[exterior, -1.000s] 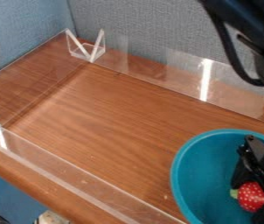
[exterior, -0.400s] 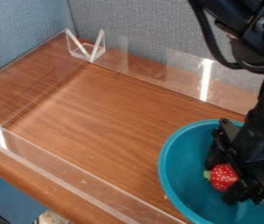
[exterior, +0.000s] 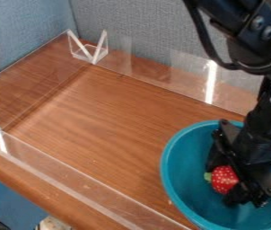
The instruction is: Remove the strawberry from inside the blue bowl and put it on the table
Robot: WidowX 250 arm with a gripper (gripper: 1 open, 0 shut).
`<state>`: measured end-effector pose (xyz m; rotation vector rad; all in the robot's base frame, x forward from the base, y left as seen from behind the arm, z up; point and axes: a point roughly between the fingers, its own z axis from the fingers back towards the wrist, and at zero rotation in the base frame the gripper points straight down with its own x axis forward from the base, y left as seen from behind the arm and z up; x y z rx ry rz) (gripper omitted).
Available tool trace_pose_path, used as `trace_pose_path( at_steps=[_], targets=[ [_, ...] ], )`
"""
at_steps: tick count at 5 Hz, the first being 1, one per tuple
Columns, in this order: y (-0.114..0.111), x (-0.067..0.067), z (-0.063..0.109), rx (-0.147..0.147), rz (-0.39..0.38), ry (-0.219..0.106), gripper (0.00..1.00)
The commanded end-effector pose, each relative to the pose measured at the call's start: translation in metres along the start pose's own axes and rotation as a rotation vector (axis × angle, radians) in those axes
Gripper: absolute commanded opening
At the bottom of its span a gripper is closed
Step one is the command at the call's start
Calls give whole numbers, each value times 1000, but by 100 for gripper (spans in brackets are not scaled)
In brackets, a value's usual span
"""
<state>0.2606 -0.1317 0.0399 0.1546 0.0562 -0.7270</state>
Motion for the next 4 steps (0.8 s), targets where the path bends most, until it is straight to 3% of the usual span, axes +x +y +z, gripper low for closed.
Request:
trace_pose_path(
  at_steps=[1,2,4],
  targets=[
    [5,4,16,19,20,-59,0],
    [8,5,14,23,38,-57,0],
    [2,-4,17,24,166,-40,0]
  ],
)
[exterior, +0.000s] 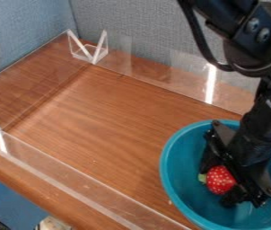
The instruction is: Remove the strawberry from inside the blue bowl and put it on the table
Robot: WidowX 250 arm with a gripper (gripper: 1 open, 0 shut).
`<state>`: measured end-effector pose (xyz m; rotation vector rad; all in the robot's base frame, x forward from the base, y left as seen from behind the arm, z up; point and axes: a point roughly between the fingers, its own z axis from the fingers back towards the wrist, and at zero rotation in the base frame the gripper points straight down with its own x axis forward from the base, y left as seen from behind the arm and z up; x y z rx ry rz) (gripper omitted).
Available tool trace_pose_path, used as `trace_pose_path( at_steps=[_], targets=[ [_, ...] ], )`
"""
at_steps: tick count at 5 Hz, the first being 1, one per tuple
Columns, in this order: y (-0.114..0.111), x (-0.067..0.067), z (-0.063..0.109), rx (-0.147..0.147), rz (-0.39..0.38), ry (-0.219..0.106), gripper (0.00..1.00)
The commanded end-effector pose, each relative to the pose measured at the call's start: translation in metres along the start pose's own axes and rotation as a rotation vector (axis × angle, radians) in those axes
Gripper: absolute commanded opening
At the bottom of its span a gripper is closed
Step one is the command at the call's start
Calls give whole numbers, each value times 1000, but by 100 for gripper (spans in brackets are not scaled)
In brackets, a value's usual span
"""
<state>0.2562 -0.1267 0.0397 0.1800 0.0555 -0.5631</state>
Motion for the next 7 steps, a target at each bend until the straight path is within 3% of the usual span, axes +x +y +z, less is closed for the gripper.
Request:
trace_pose_path(
  at_steps=[1,3,5,7],
  targets=[
    [-1,-3,20,2,68,-51,0],
    [7,-23,41,21,-16,-65,0],
    [3,-30,50,25,58,-58,0],
    [12,-39,57,37,22,-67,0]
  ],
)
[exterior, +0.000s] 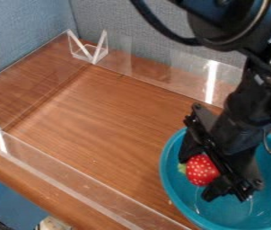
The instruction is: Remove the strawberry from inside the blue bowl and put it on the table
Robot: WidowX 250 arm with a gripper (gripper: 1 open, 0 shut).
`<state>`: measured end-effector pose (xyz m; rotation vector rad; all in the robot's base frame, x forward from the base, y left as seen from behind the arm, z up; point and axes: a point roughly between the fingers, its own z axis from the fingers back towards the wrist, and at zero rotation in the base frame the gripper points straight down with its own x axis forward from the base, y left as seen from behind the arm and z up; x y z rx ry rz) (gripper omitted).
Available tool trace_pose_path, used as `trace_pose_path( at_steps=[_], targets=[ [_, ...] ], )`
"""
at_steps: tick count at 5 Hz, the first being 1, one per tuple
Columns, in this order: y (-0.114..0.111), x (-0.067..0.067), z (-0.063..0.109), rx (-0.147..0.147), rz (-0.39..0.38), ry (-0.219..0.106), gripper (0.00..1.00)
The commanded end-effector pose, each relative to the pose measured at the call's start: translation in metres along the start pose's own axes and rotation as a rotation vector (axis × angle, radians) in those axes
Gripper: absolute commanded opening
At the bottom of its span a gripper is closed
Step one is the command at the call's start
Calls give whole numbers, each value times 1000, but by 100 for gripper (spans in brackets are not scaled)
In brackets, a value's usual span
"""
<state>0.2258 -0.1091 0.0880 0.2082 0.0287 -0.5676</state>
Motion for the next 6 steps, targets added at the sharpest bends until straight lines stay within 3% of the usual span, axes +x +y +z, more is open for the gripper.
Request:
trace_pose_path(
  at_steps=[1,2,3,5,6],
  targets=[
    [6,0,10,6,83,-41,0],
    [6,-3,8,12,144,-34,0],
    [17,-10,18,21,187,-34,0],
    [55,-31,43,45,318,-48,0],
    [84,-40,41,51,343,-48,0]
  ],
)
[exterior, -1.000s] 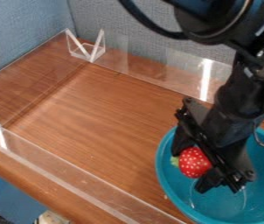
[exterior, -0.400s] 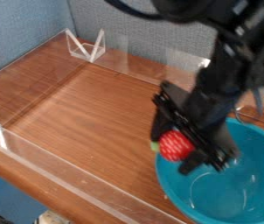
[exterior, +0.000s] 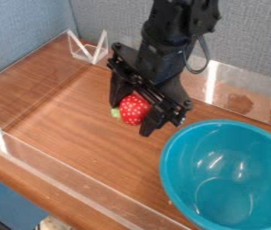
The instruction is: Remove the strawberry from inside the blue bowl and put it on the table
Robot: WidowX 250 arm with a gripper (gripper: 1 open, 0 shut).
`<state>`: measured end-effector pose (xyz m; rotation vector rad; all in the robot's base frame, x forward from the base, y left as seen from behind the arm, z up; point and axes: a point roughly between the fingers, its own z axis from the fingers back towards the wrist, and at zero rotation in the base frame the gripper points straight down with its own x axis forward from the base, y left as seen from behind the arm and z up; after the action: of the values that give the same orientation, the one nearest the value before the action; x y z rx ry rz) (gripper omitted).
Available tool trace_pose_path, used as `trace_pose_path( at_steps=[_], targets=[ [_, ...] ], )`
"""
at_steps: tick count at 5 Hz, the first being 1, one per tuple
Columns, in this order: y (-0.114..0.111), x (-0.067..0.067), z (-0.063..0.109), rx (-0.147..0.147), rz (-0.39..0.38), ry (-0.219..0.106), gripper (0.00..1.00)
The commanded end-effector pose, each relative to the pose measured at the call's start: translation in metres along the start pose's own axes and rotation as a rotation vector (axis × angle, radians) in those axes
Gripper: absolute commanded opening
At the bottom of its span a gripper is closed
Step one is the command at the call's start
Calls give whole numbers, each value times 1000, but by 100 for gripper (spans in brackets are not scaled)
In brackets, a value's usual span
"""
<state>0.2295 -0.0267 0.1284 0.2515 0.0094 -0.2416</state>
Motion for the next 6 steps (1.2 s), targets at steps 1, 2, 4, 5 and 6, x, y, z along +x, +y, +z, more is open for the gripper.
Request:
trace_pose_path(
  at_steps=[1,2,4,5,6],
  targets=[
    [2,3,-12,-14,-33,-59,0],
    [0,3,-44,-25,-81,-55,0],
    [10,24,-58,-14,-123,-40,0],
    [4,25,-64,-13,-120,-28,0],
    [1,26,-68,-11,-114,-16,0]
  ],
)
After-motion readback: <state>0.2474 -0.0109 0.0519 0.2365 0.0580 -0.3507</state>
